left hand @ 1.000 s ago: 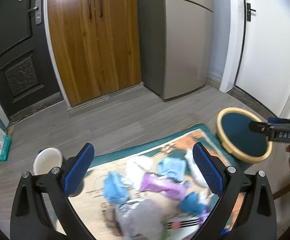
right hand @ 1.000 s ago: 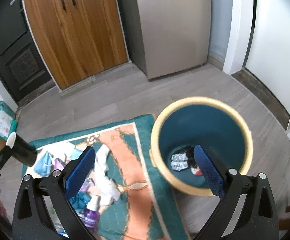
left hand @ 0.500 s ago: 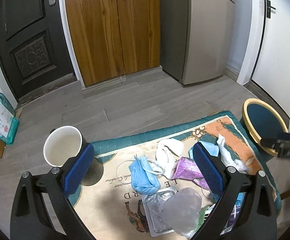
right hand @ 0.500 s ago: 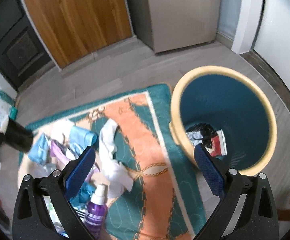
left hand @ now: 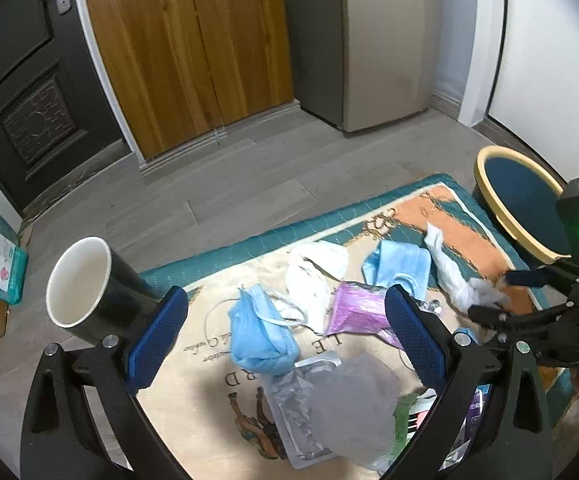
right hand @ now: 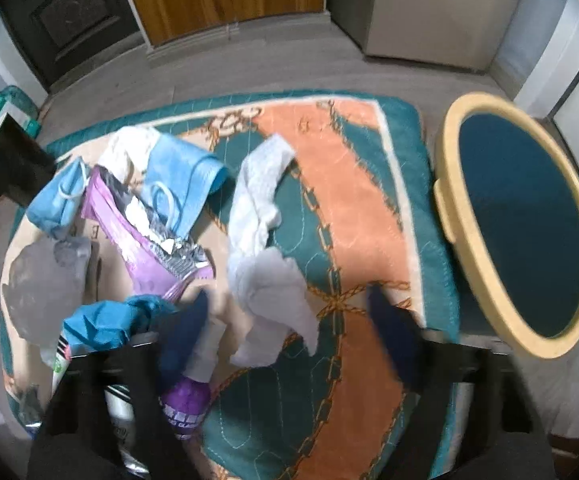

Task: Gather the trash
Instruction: 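Lower the right tool to the mat and grasp the white tissue, then grasp the purple wrapper with the left tool while the right lifts the tissue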

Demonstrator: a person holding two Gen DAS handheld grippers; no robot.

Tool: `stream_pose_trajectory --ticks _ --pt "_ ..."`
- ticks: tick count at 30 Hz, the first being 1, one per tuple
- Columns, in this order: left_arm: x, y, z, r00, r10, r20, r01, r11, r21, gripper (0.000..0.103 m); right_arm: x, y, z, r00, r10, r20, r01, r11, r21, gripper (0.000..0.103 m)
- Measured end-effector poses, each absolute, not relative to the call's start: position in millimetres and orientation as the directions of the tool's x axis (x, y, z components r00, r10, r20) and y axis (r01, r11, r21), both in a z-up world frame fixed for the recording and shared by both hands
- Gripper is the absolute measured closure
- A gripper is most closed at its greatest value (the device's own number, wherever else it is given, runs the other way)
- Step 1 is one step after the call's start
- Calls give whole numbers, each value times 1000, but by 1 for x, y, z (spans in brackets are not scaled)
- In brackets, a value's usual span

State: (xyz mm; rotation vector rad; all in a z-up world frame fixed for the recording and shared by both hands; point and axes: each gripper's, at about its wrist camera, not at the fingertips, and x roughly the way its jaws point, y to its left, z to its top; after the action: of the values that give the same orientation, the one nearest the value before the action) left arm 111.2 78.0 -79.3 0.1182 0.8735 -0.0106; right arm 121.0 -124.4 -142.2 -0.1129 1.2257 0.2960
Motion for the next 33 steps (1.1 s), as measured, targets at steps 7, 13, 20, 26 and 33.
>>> stream_pose_trajectory --ticks 7,13,20,26,33 --pt "116 66 -88 621 27 -783 74 993 93 6 116 -121 -137 303 214 -929 -332 937 108 75" --pt "125 50 -97 590 -7 -807 96 994 61 6 120 -148 -109 349 286 -893 -274 942 194 76" --pt "146 30 -122 510 -32 -859 115 993 31 7 131 -172 -99 356 339 -871 -234 934 269 76" --pt "159 28 -142 442 -82 -893 105 994 -39 35 132 -181 -96 359 356 -863 -233 929 286 76" --pt "158 24 -146 394 -89 -915 122 992 -44 82 137 -189 -85 383 370 -846 -226 926 303 76"
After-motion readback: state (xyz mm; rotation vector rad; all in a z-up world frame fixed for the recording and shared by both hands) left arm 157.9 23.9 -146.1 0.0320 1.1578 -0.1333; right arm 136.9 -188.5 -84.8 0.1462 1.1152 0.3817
